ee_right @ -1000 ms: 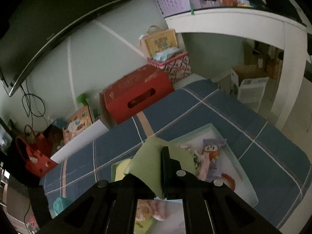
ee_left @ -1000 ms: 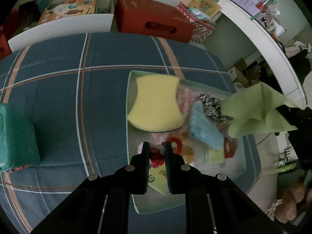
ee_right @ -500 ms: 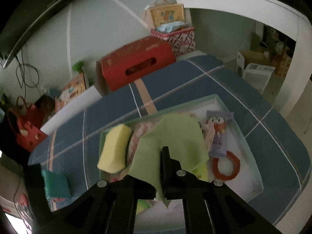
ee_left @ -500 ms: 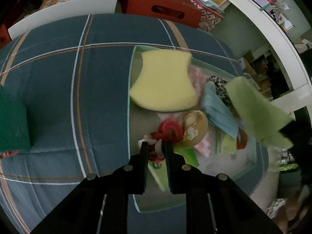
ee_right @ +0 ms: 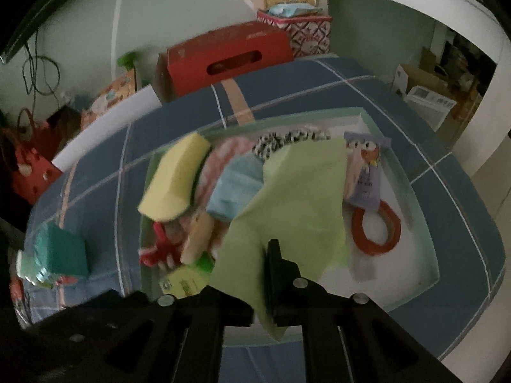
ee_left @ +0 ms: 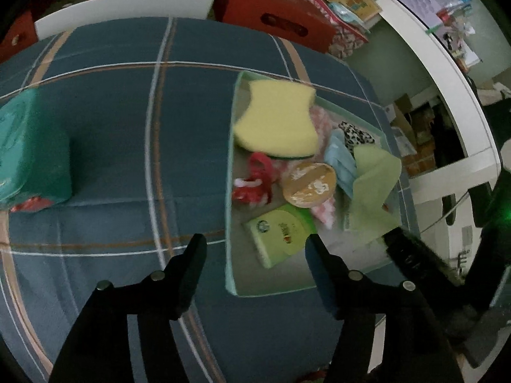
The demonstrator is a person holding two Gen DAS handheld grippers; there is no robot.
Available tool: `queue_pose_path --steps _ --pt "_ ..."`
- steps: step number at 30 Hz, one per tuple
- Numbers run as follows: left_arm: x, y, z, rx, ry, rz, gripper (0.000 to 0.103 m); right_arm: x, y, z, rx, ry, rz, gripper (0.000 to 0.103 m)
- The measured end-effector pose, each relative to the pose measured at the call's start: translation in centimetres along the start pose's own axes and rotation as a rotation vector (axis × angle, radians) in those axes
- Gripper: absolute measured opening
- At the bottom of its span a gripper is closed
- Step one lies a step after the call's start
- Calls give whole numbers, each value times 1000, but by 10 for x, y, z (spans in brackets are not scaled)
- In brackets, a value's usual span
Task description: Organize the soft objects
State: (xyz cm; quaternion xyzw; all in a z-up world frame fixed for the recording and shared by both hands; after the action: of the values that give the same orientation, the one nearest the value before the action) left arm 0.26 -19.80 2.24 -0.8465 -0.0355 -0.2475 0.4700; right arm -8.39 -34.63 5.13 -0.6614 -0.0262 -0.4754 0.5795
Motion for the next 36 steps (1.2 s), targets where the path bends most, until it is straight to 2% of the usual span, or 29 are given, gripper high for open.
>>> queue_pose_path --steps 3,8,10,11,12,14,21,25,27,30,36 --pt "2 -7 10 28 -10 -29 67 -6 0 1 -3 -12 9 27" --pt "-7 -18 39 123 -17 -70 72 -12 -2 6 -4 -26 11 28" --pt "-10 -23 51 159 -22 -84 73 -15 -4 9 -3 -38 10 36" --pt "-12 -25 58 180 -24 -95 76 -17 -5 11 -3 -45 8 51" --pt "-14 -29 65 203 -25 -106 79 -18 -7 14 -2 -53 1 61" --pt "-17 -35 76 252 -22 -133 86 -19 -10 19 7 -69 -9 62" --pt "-29 -48 104 360 -20 -161 91 -29 -15 41 41 -131 -13 69" --pt "-38 -56 118 385 -43 -154 92 -34 -16 52 43 -177 -12 74" --pt "-41 -60 123 401 -47 -161 93 -37 -18 57 45 -196 -20 84" --pt "-45 -68 127 416 -40 -180 97 -41 -23 64 59 -214 -44 93" --pt "-51 -77 130 395 -48 -191 99 -44 -28 72 60 -242 -62 95"
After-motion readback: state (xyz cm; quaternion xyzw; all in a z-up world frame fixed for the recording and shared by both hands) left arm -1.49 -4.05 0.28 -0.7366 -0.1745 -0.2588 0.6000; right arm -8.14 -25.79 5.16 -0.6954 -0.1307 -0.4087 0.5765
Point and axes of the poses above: each gripper's, at about its wrist camera, not at the fingertips, and y roughly the way its jaws point, z to its left, x to its top, the point moved 5 cm from there along y, roughly the way its jaws point, and after that the axes turned 14 degrees about -z, right-handed, at the moved point
